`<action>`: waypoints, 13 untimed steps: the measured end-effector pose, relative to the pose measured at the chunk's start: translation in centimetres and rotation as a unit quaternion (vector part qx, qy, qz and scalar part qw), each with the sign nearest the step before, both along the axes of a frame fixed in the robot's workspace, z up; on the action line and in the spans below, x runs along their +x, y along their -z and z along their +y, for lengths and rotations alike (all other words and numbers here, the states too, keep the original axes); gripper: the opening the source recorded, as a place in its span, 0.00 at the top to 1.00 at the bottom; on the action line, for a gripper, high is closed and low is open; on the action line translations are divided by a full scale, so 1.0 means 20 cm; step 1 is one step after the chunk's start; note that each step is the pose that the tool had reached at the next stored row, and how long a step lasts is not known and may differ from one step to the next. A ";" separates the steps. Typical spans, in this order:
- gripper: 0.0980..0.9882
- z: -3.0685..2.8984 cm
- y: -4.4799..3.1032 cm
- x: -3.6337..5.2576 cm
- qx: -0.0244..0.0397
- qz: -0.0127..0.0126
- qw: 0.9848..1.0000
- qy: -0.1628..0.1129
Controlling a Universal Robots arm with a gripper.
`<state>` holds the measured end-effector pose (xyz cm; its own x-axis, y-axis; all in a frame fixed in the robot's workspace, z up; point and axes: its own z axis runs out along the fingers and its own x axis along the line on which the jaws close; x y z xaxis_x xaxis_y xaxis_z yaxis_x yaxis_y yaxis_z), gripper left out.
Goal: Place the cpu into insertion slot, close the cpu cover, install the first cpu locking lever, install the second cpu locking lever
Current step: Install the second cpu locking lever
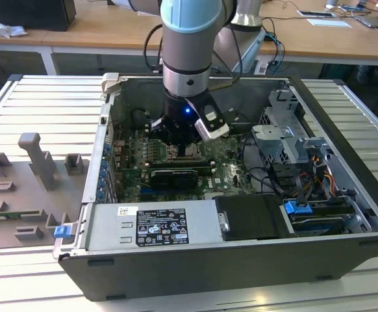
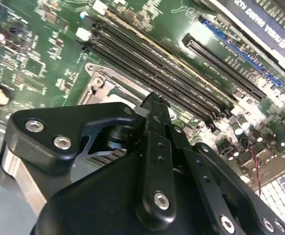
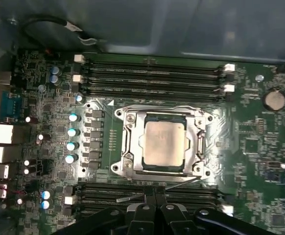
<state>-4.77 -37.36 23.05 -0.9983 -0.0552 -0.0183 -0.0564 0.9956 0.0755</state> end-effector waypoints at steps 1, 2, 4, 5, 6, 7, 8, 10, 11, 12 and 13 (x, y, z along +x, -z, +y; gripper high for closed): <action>0.99 0.000 0.009 -0.005 0.000 0.000 1.000 0.000; 0.99 0.000 0.020 -0.011 0.000 0.000 1.000 0.000; 0.99 -0.006 0.035 -0.028 0.003 0.000 1.000 0.000; 0.99 -0.019 0.038 -0.037 0.014 0.000 1.000 0.000; 0.99 -0.033 0.039 -0.046 0.026 0.000 1.000 0.000; 0.99 -0.050 0.039 -0.055 0.036 0.000 0.999 0.000; 0.99 -0.068 0.041 -0.062 0.040 0.000 0.999 0.000; 0.99 -0.091 0.042 -0.073 0.046 0.000 0.999 -0.001; 0.99 -0.101 0.044 -0.082 0.049 0.000 0.999 -0.001; 0.99 -0.108 0.047 -0.097 0.056 0.000 0.998 -0.002; 0.99 -0.111 0.052 -0.109 0.063 0.000 0.998 -0.003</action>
<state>-6.94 -39.57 22.01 -0.9979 -0.0592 -0.0251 -0.0631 0.9777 0.2003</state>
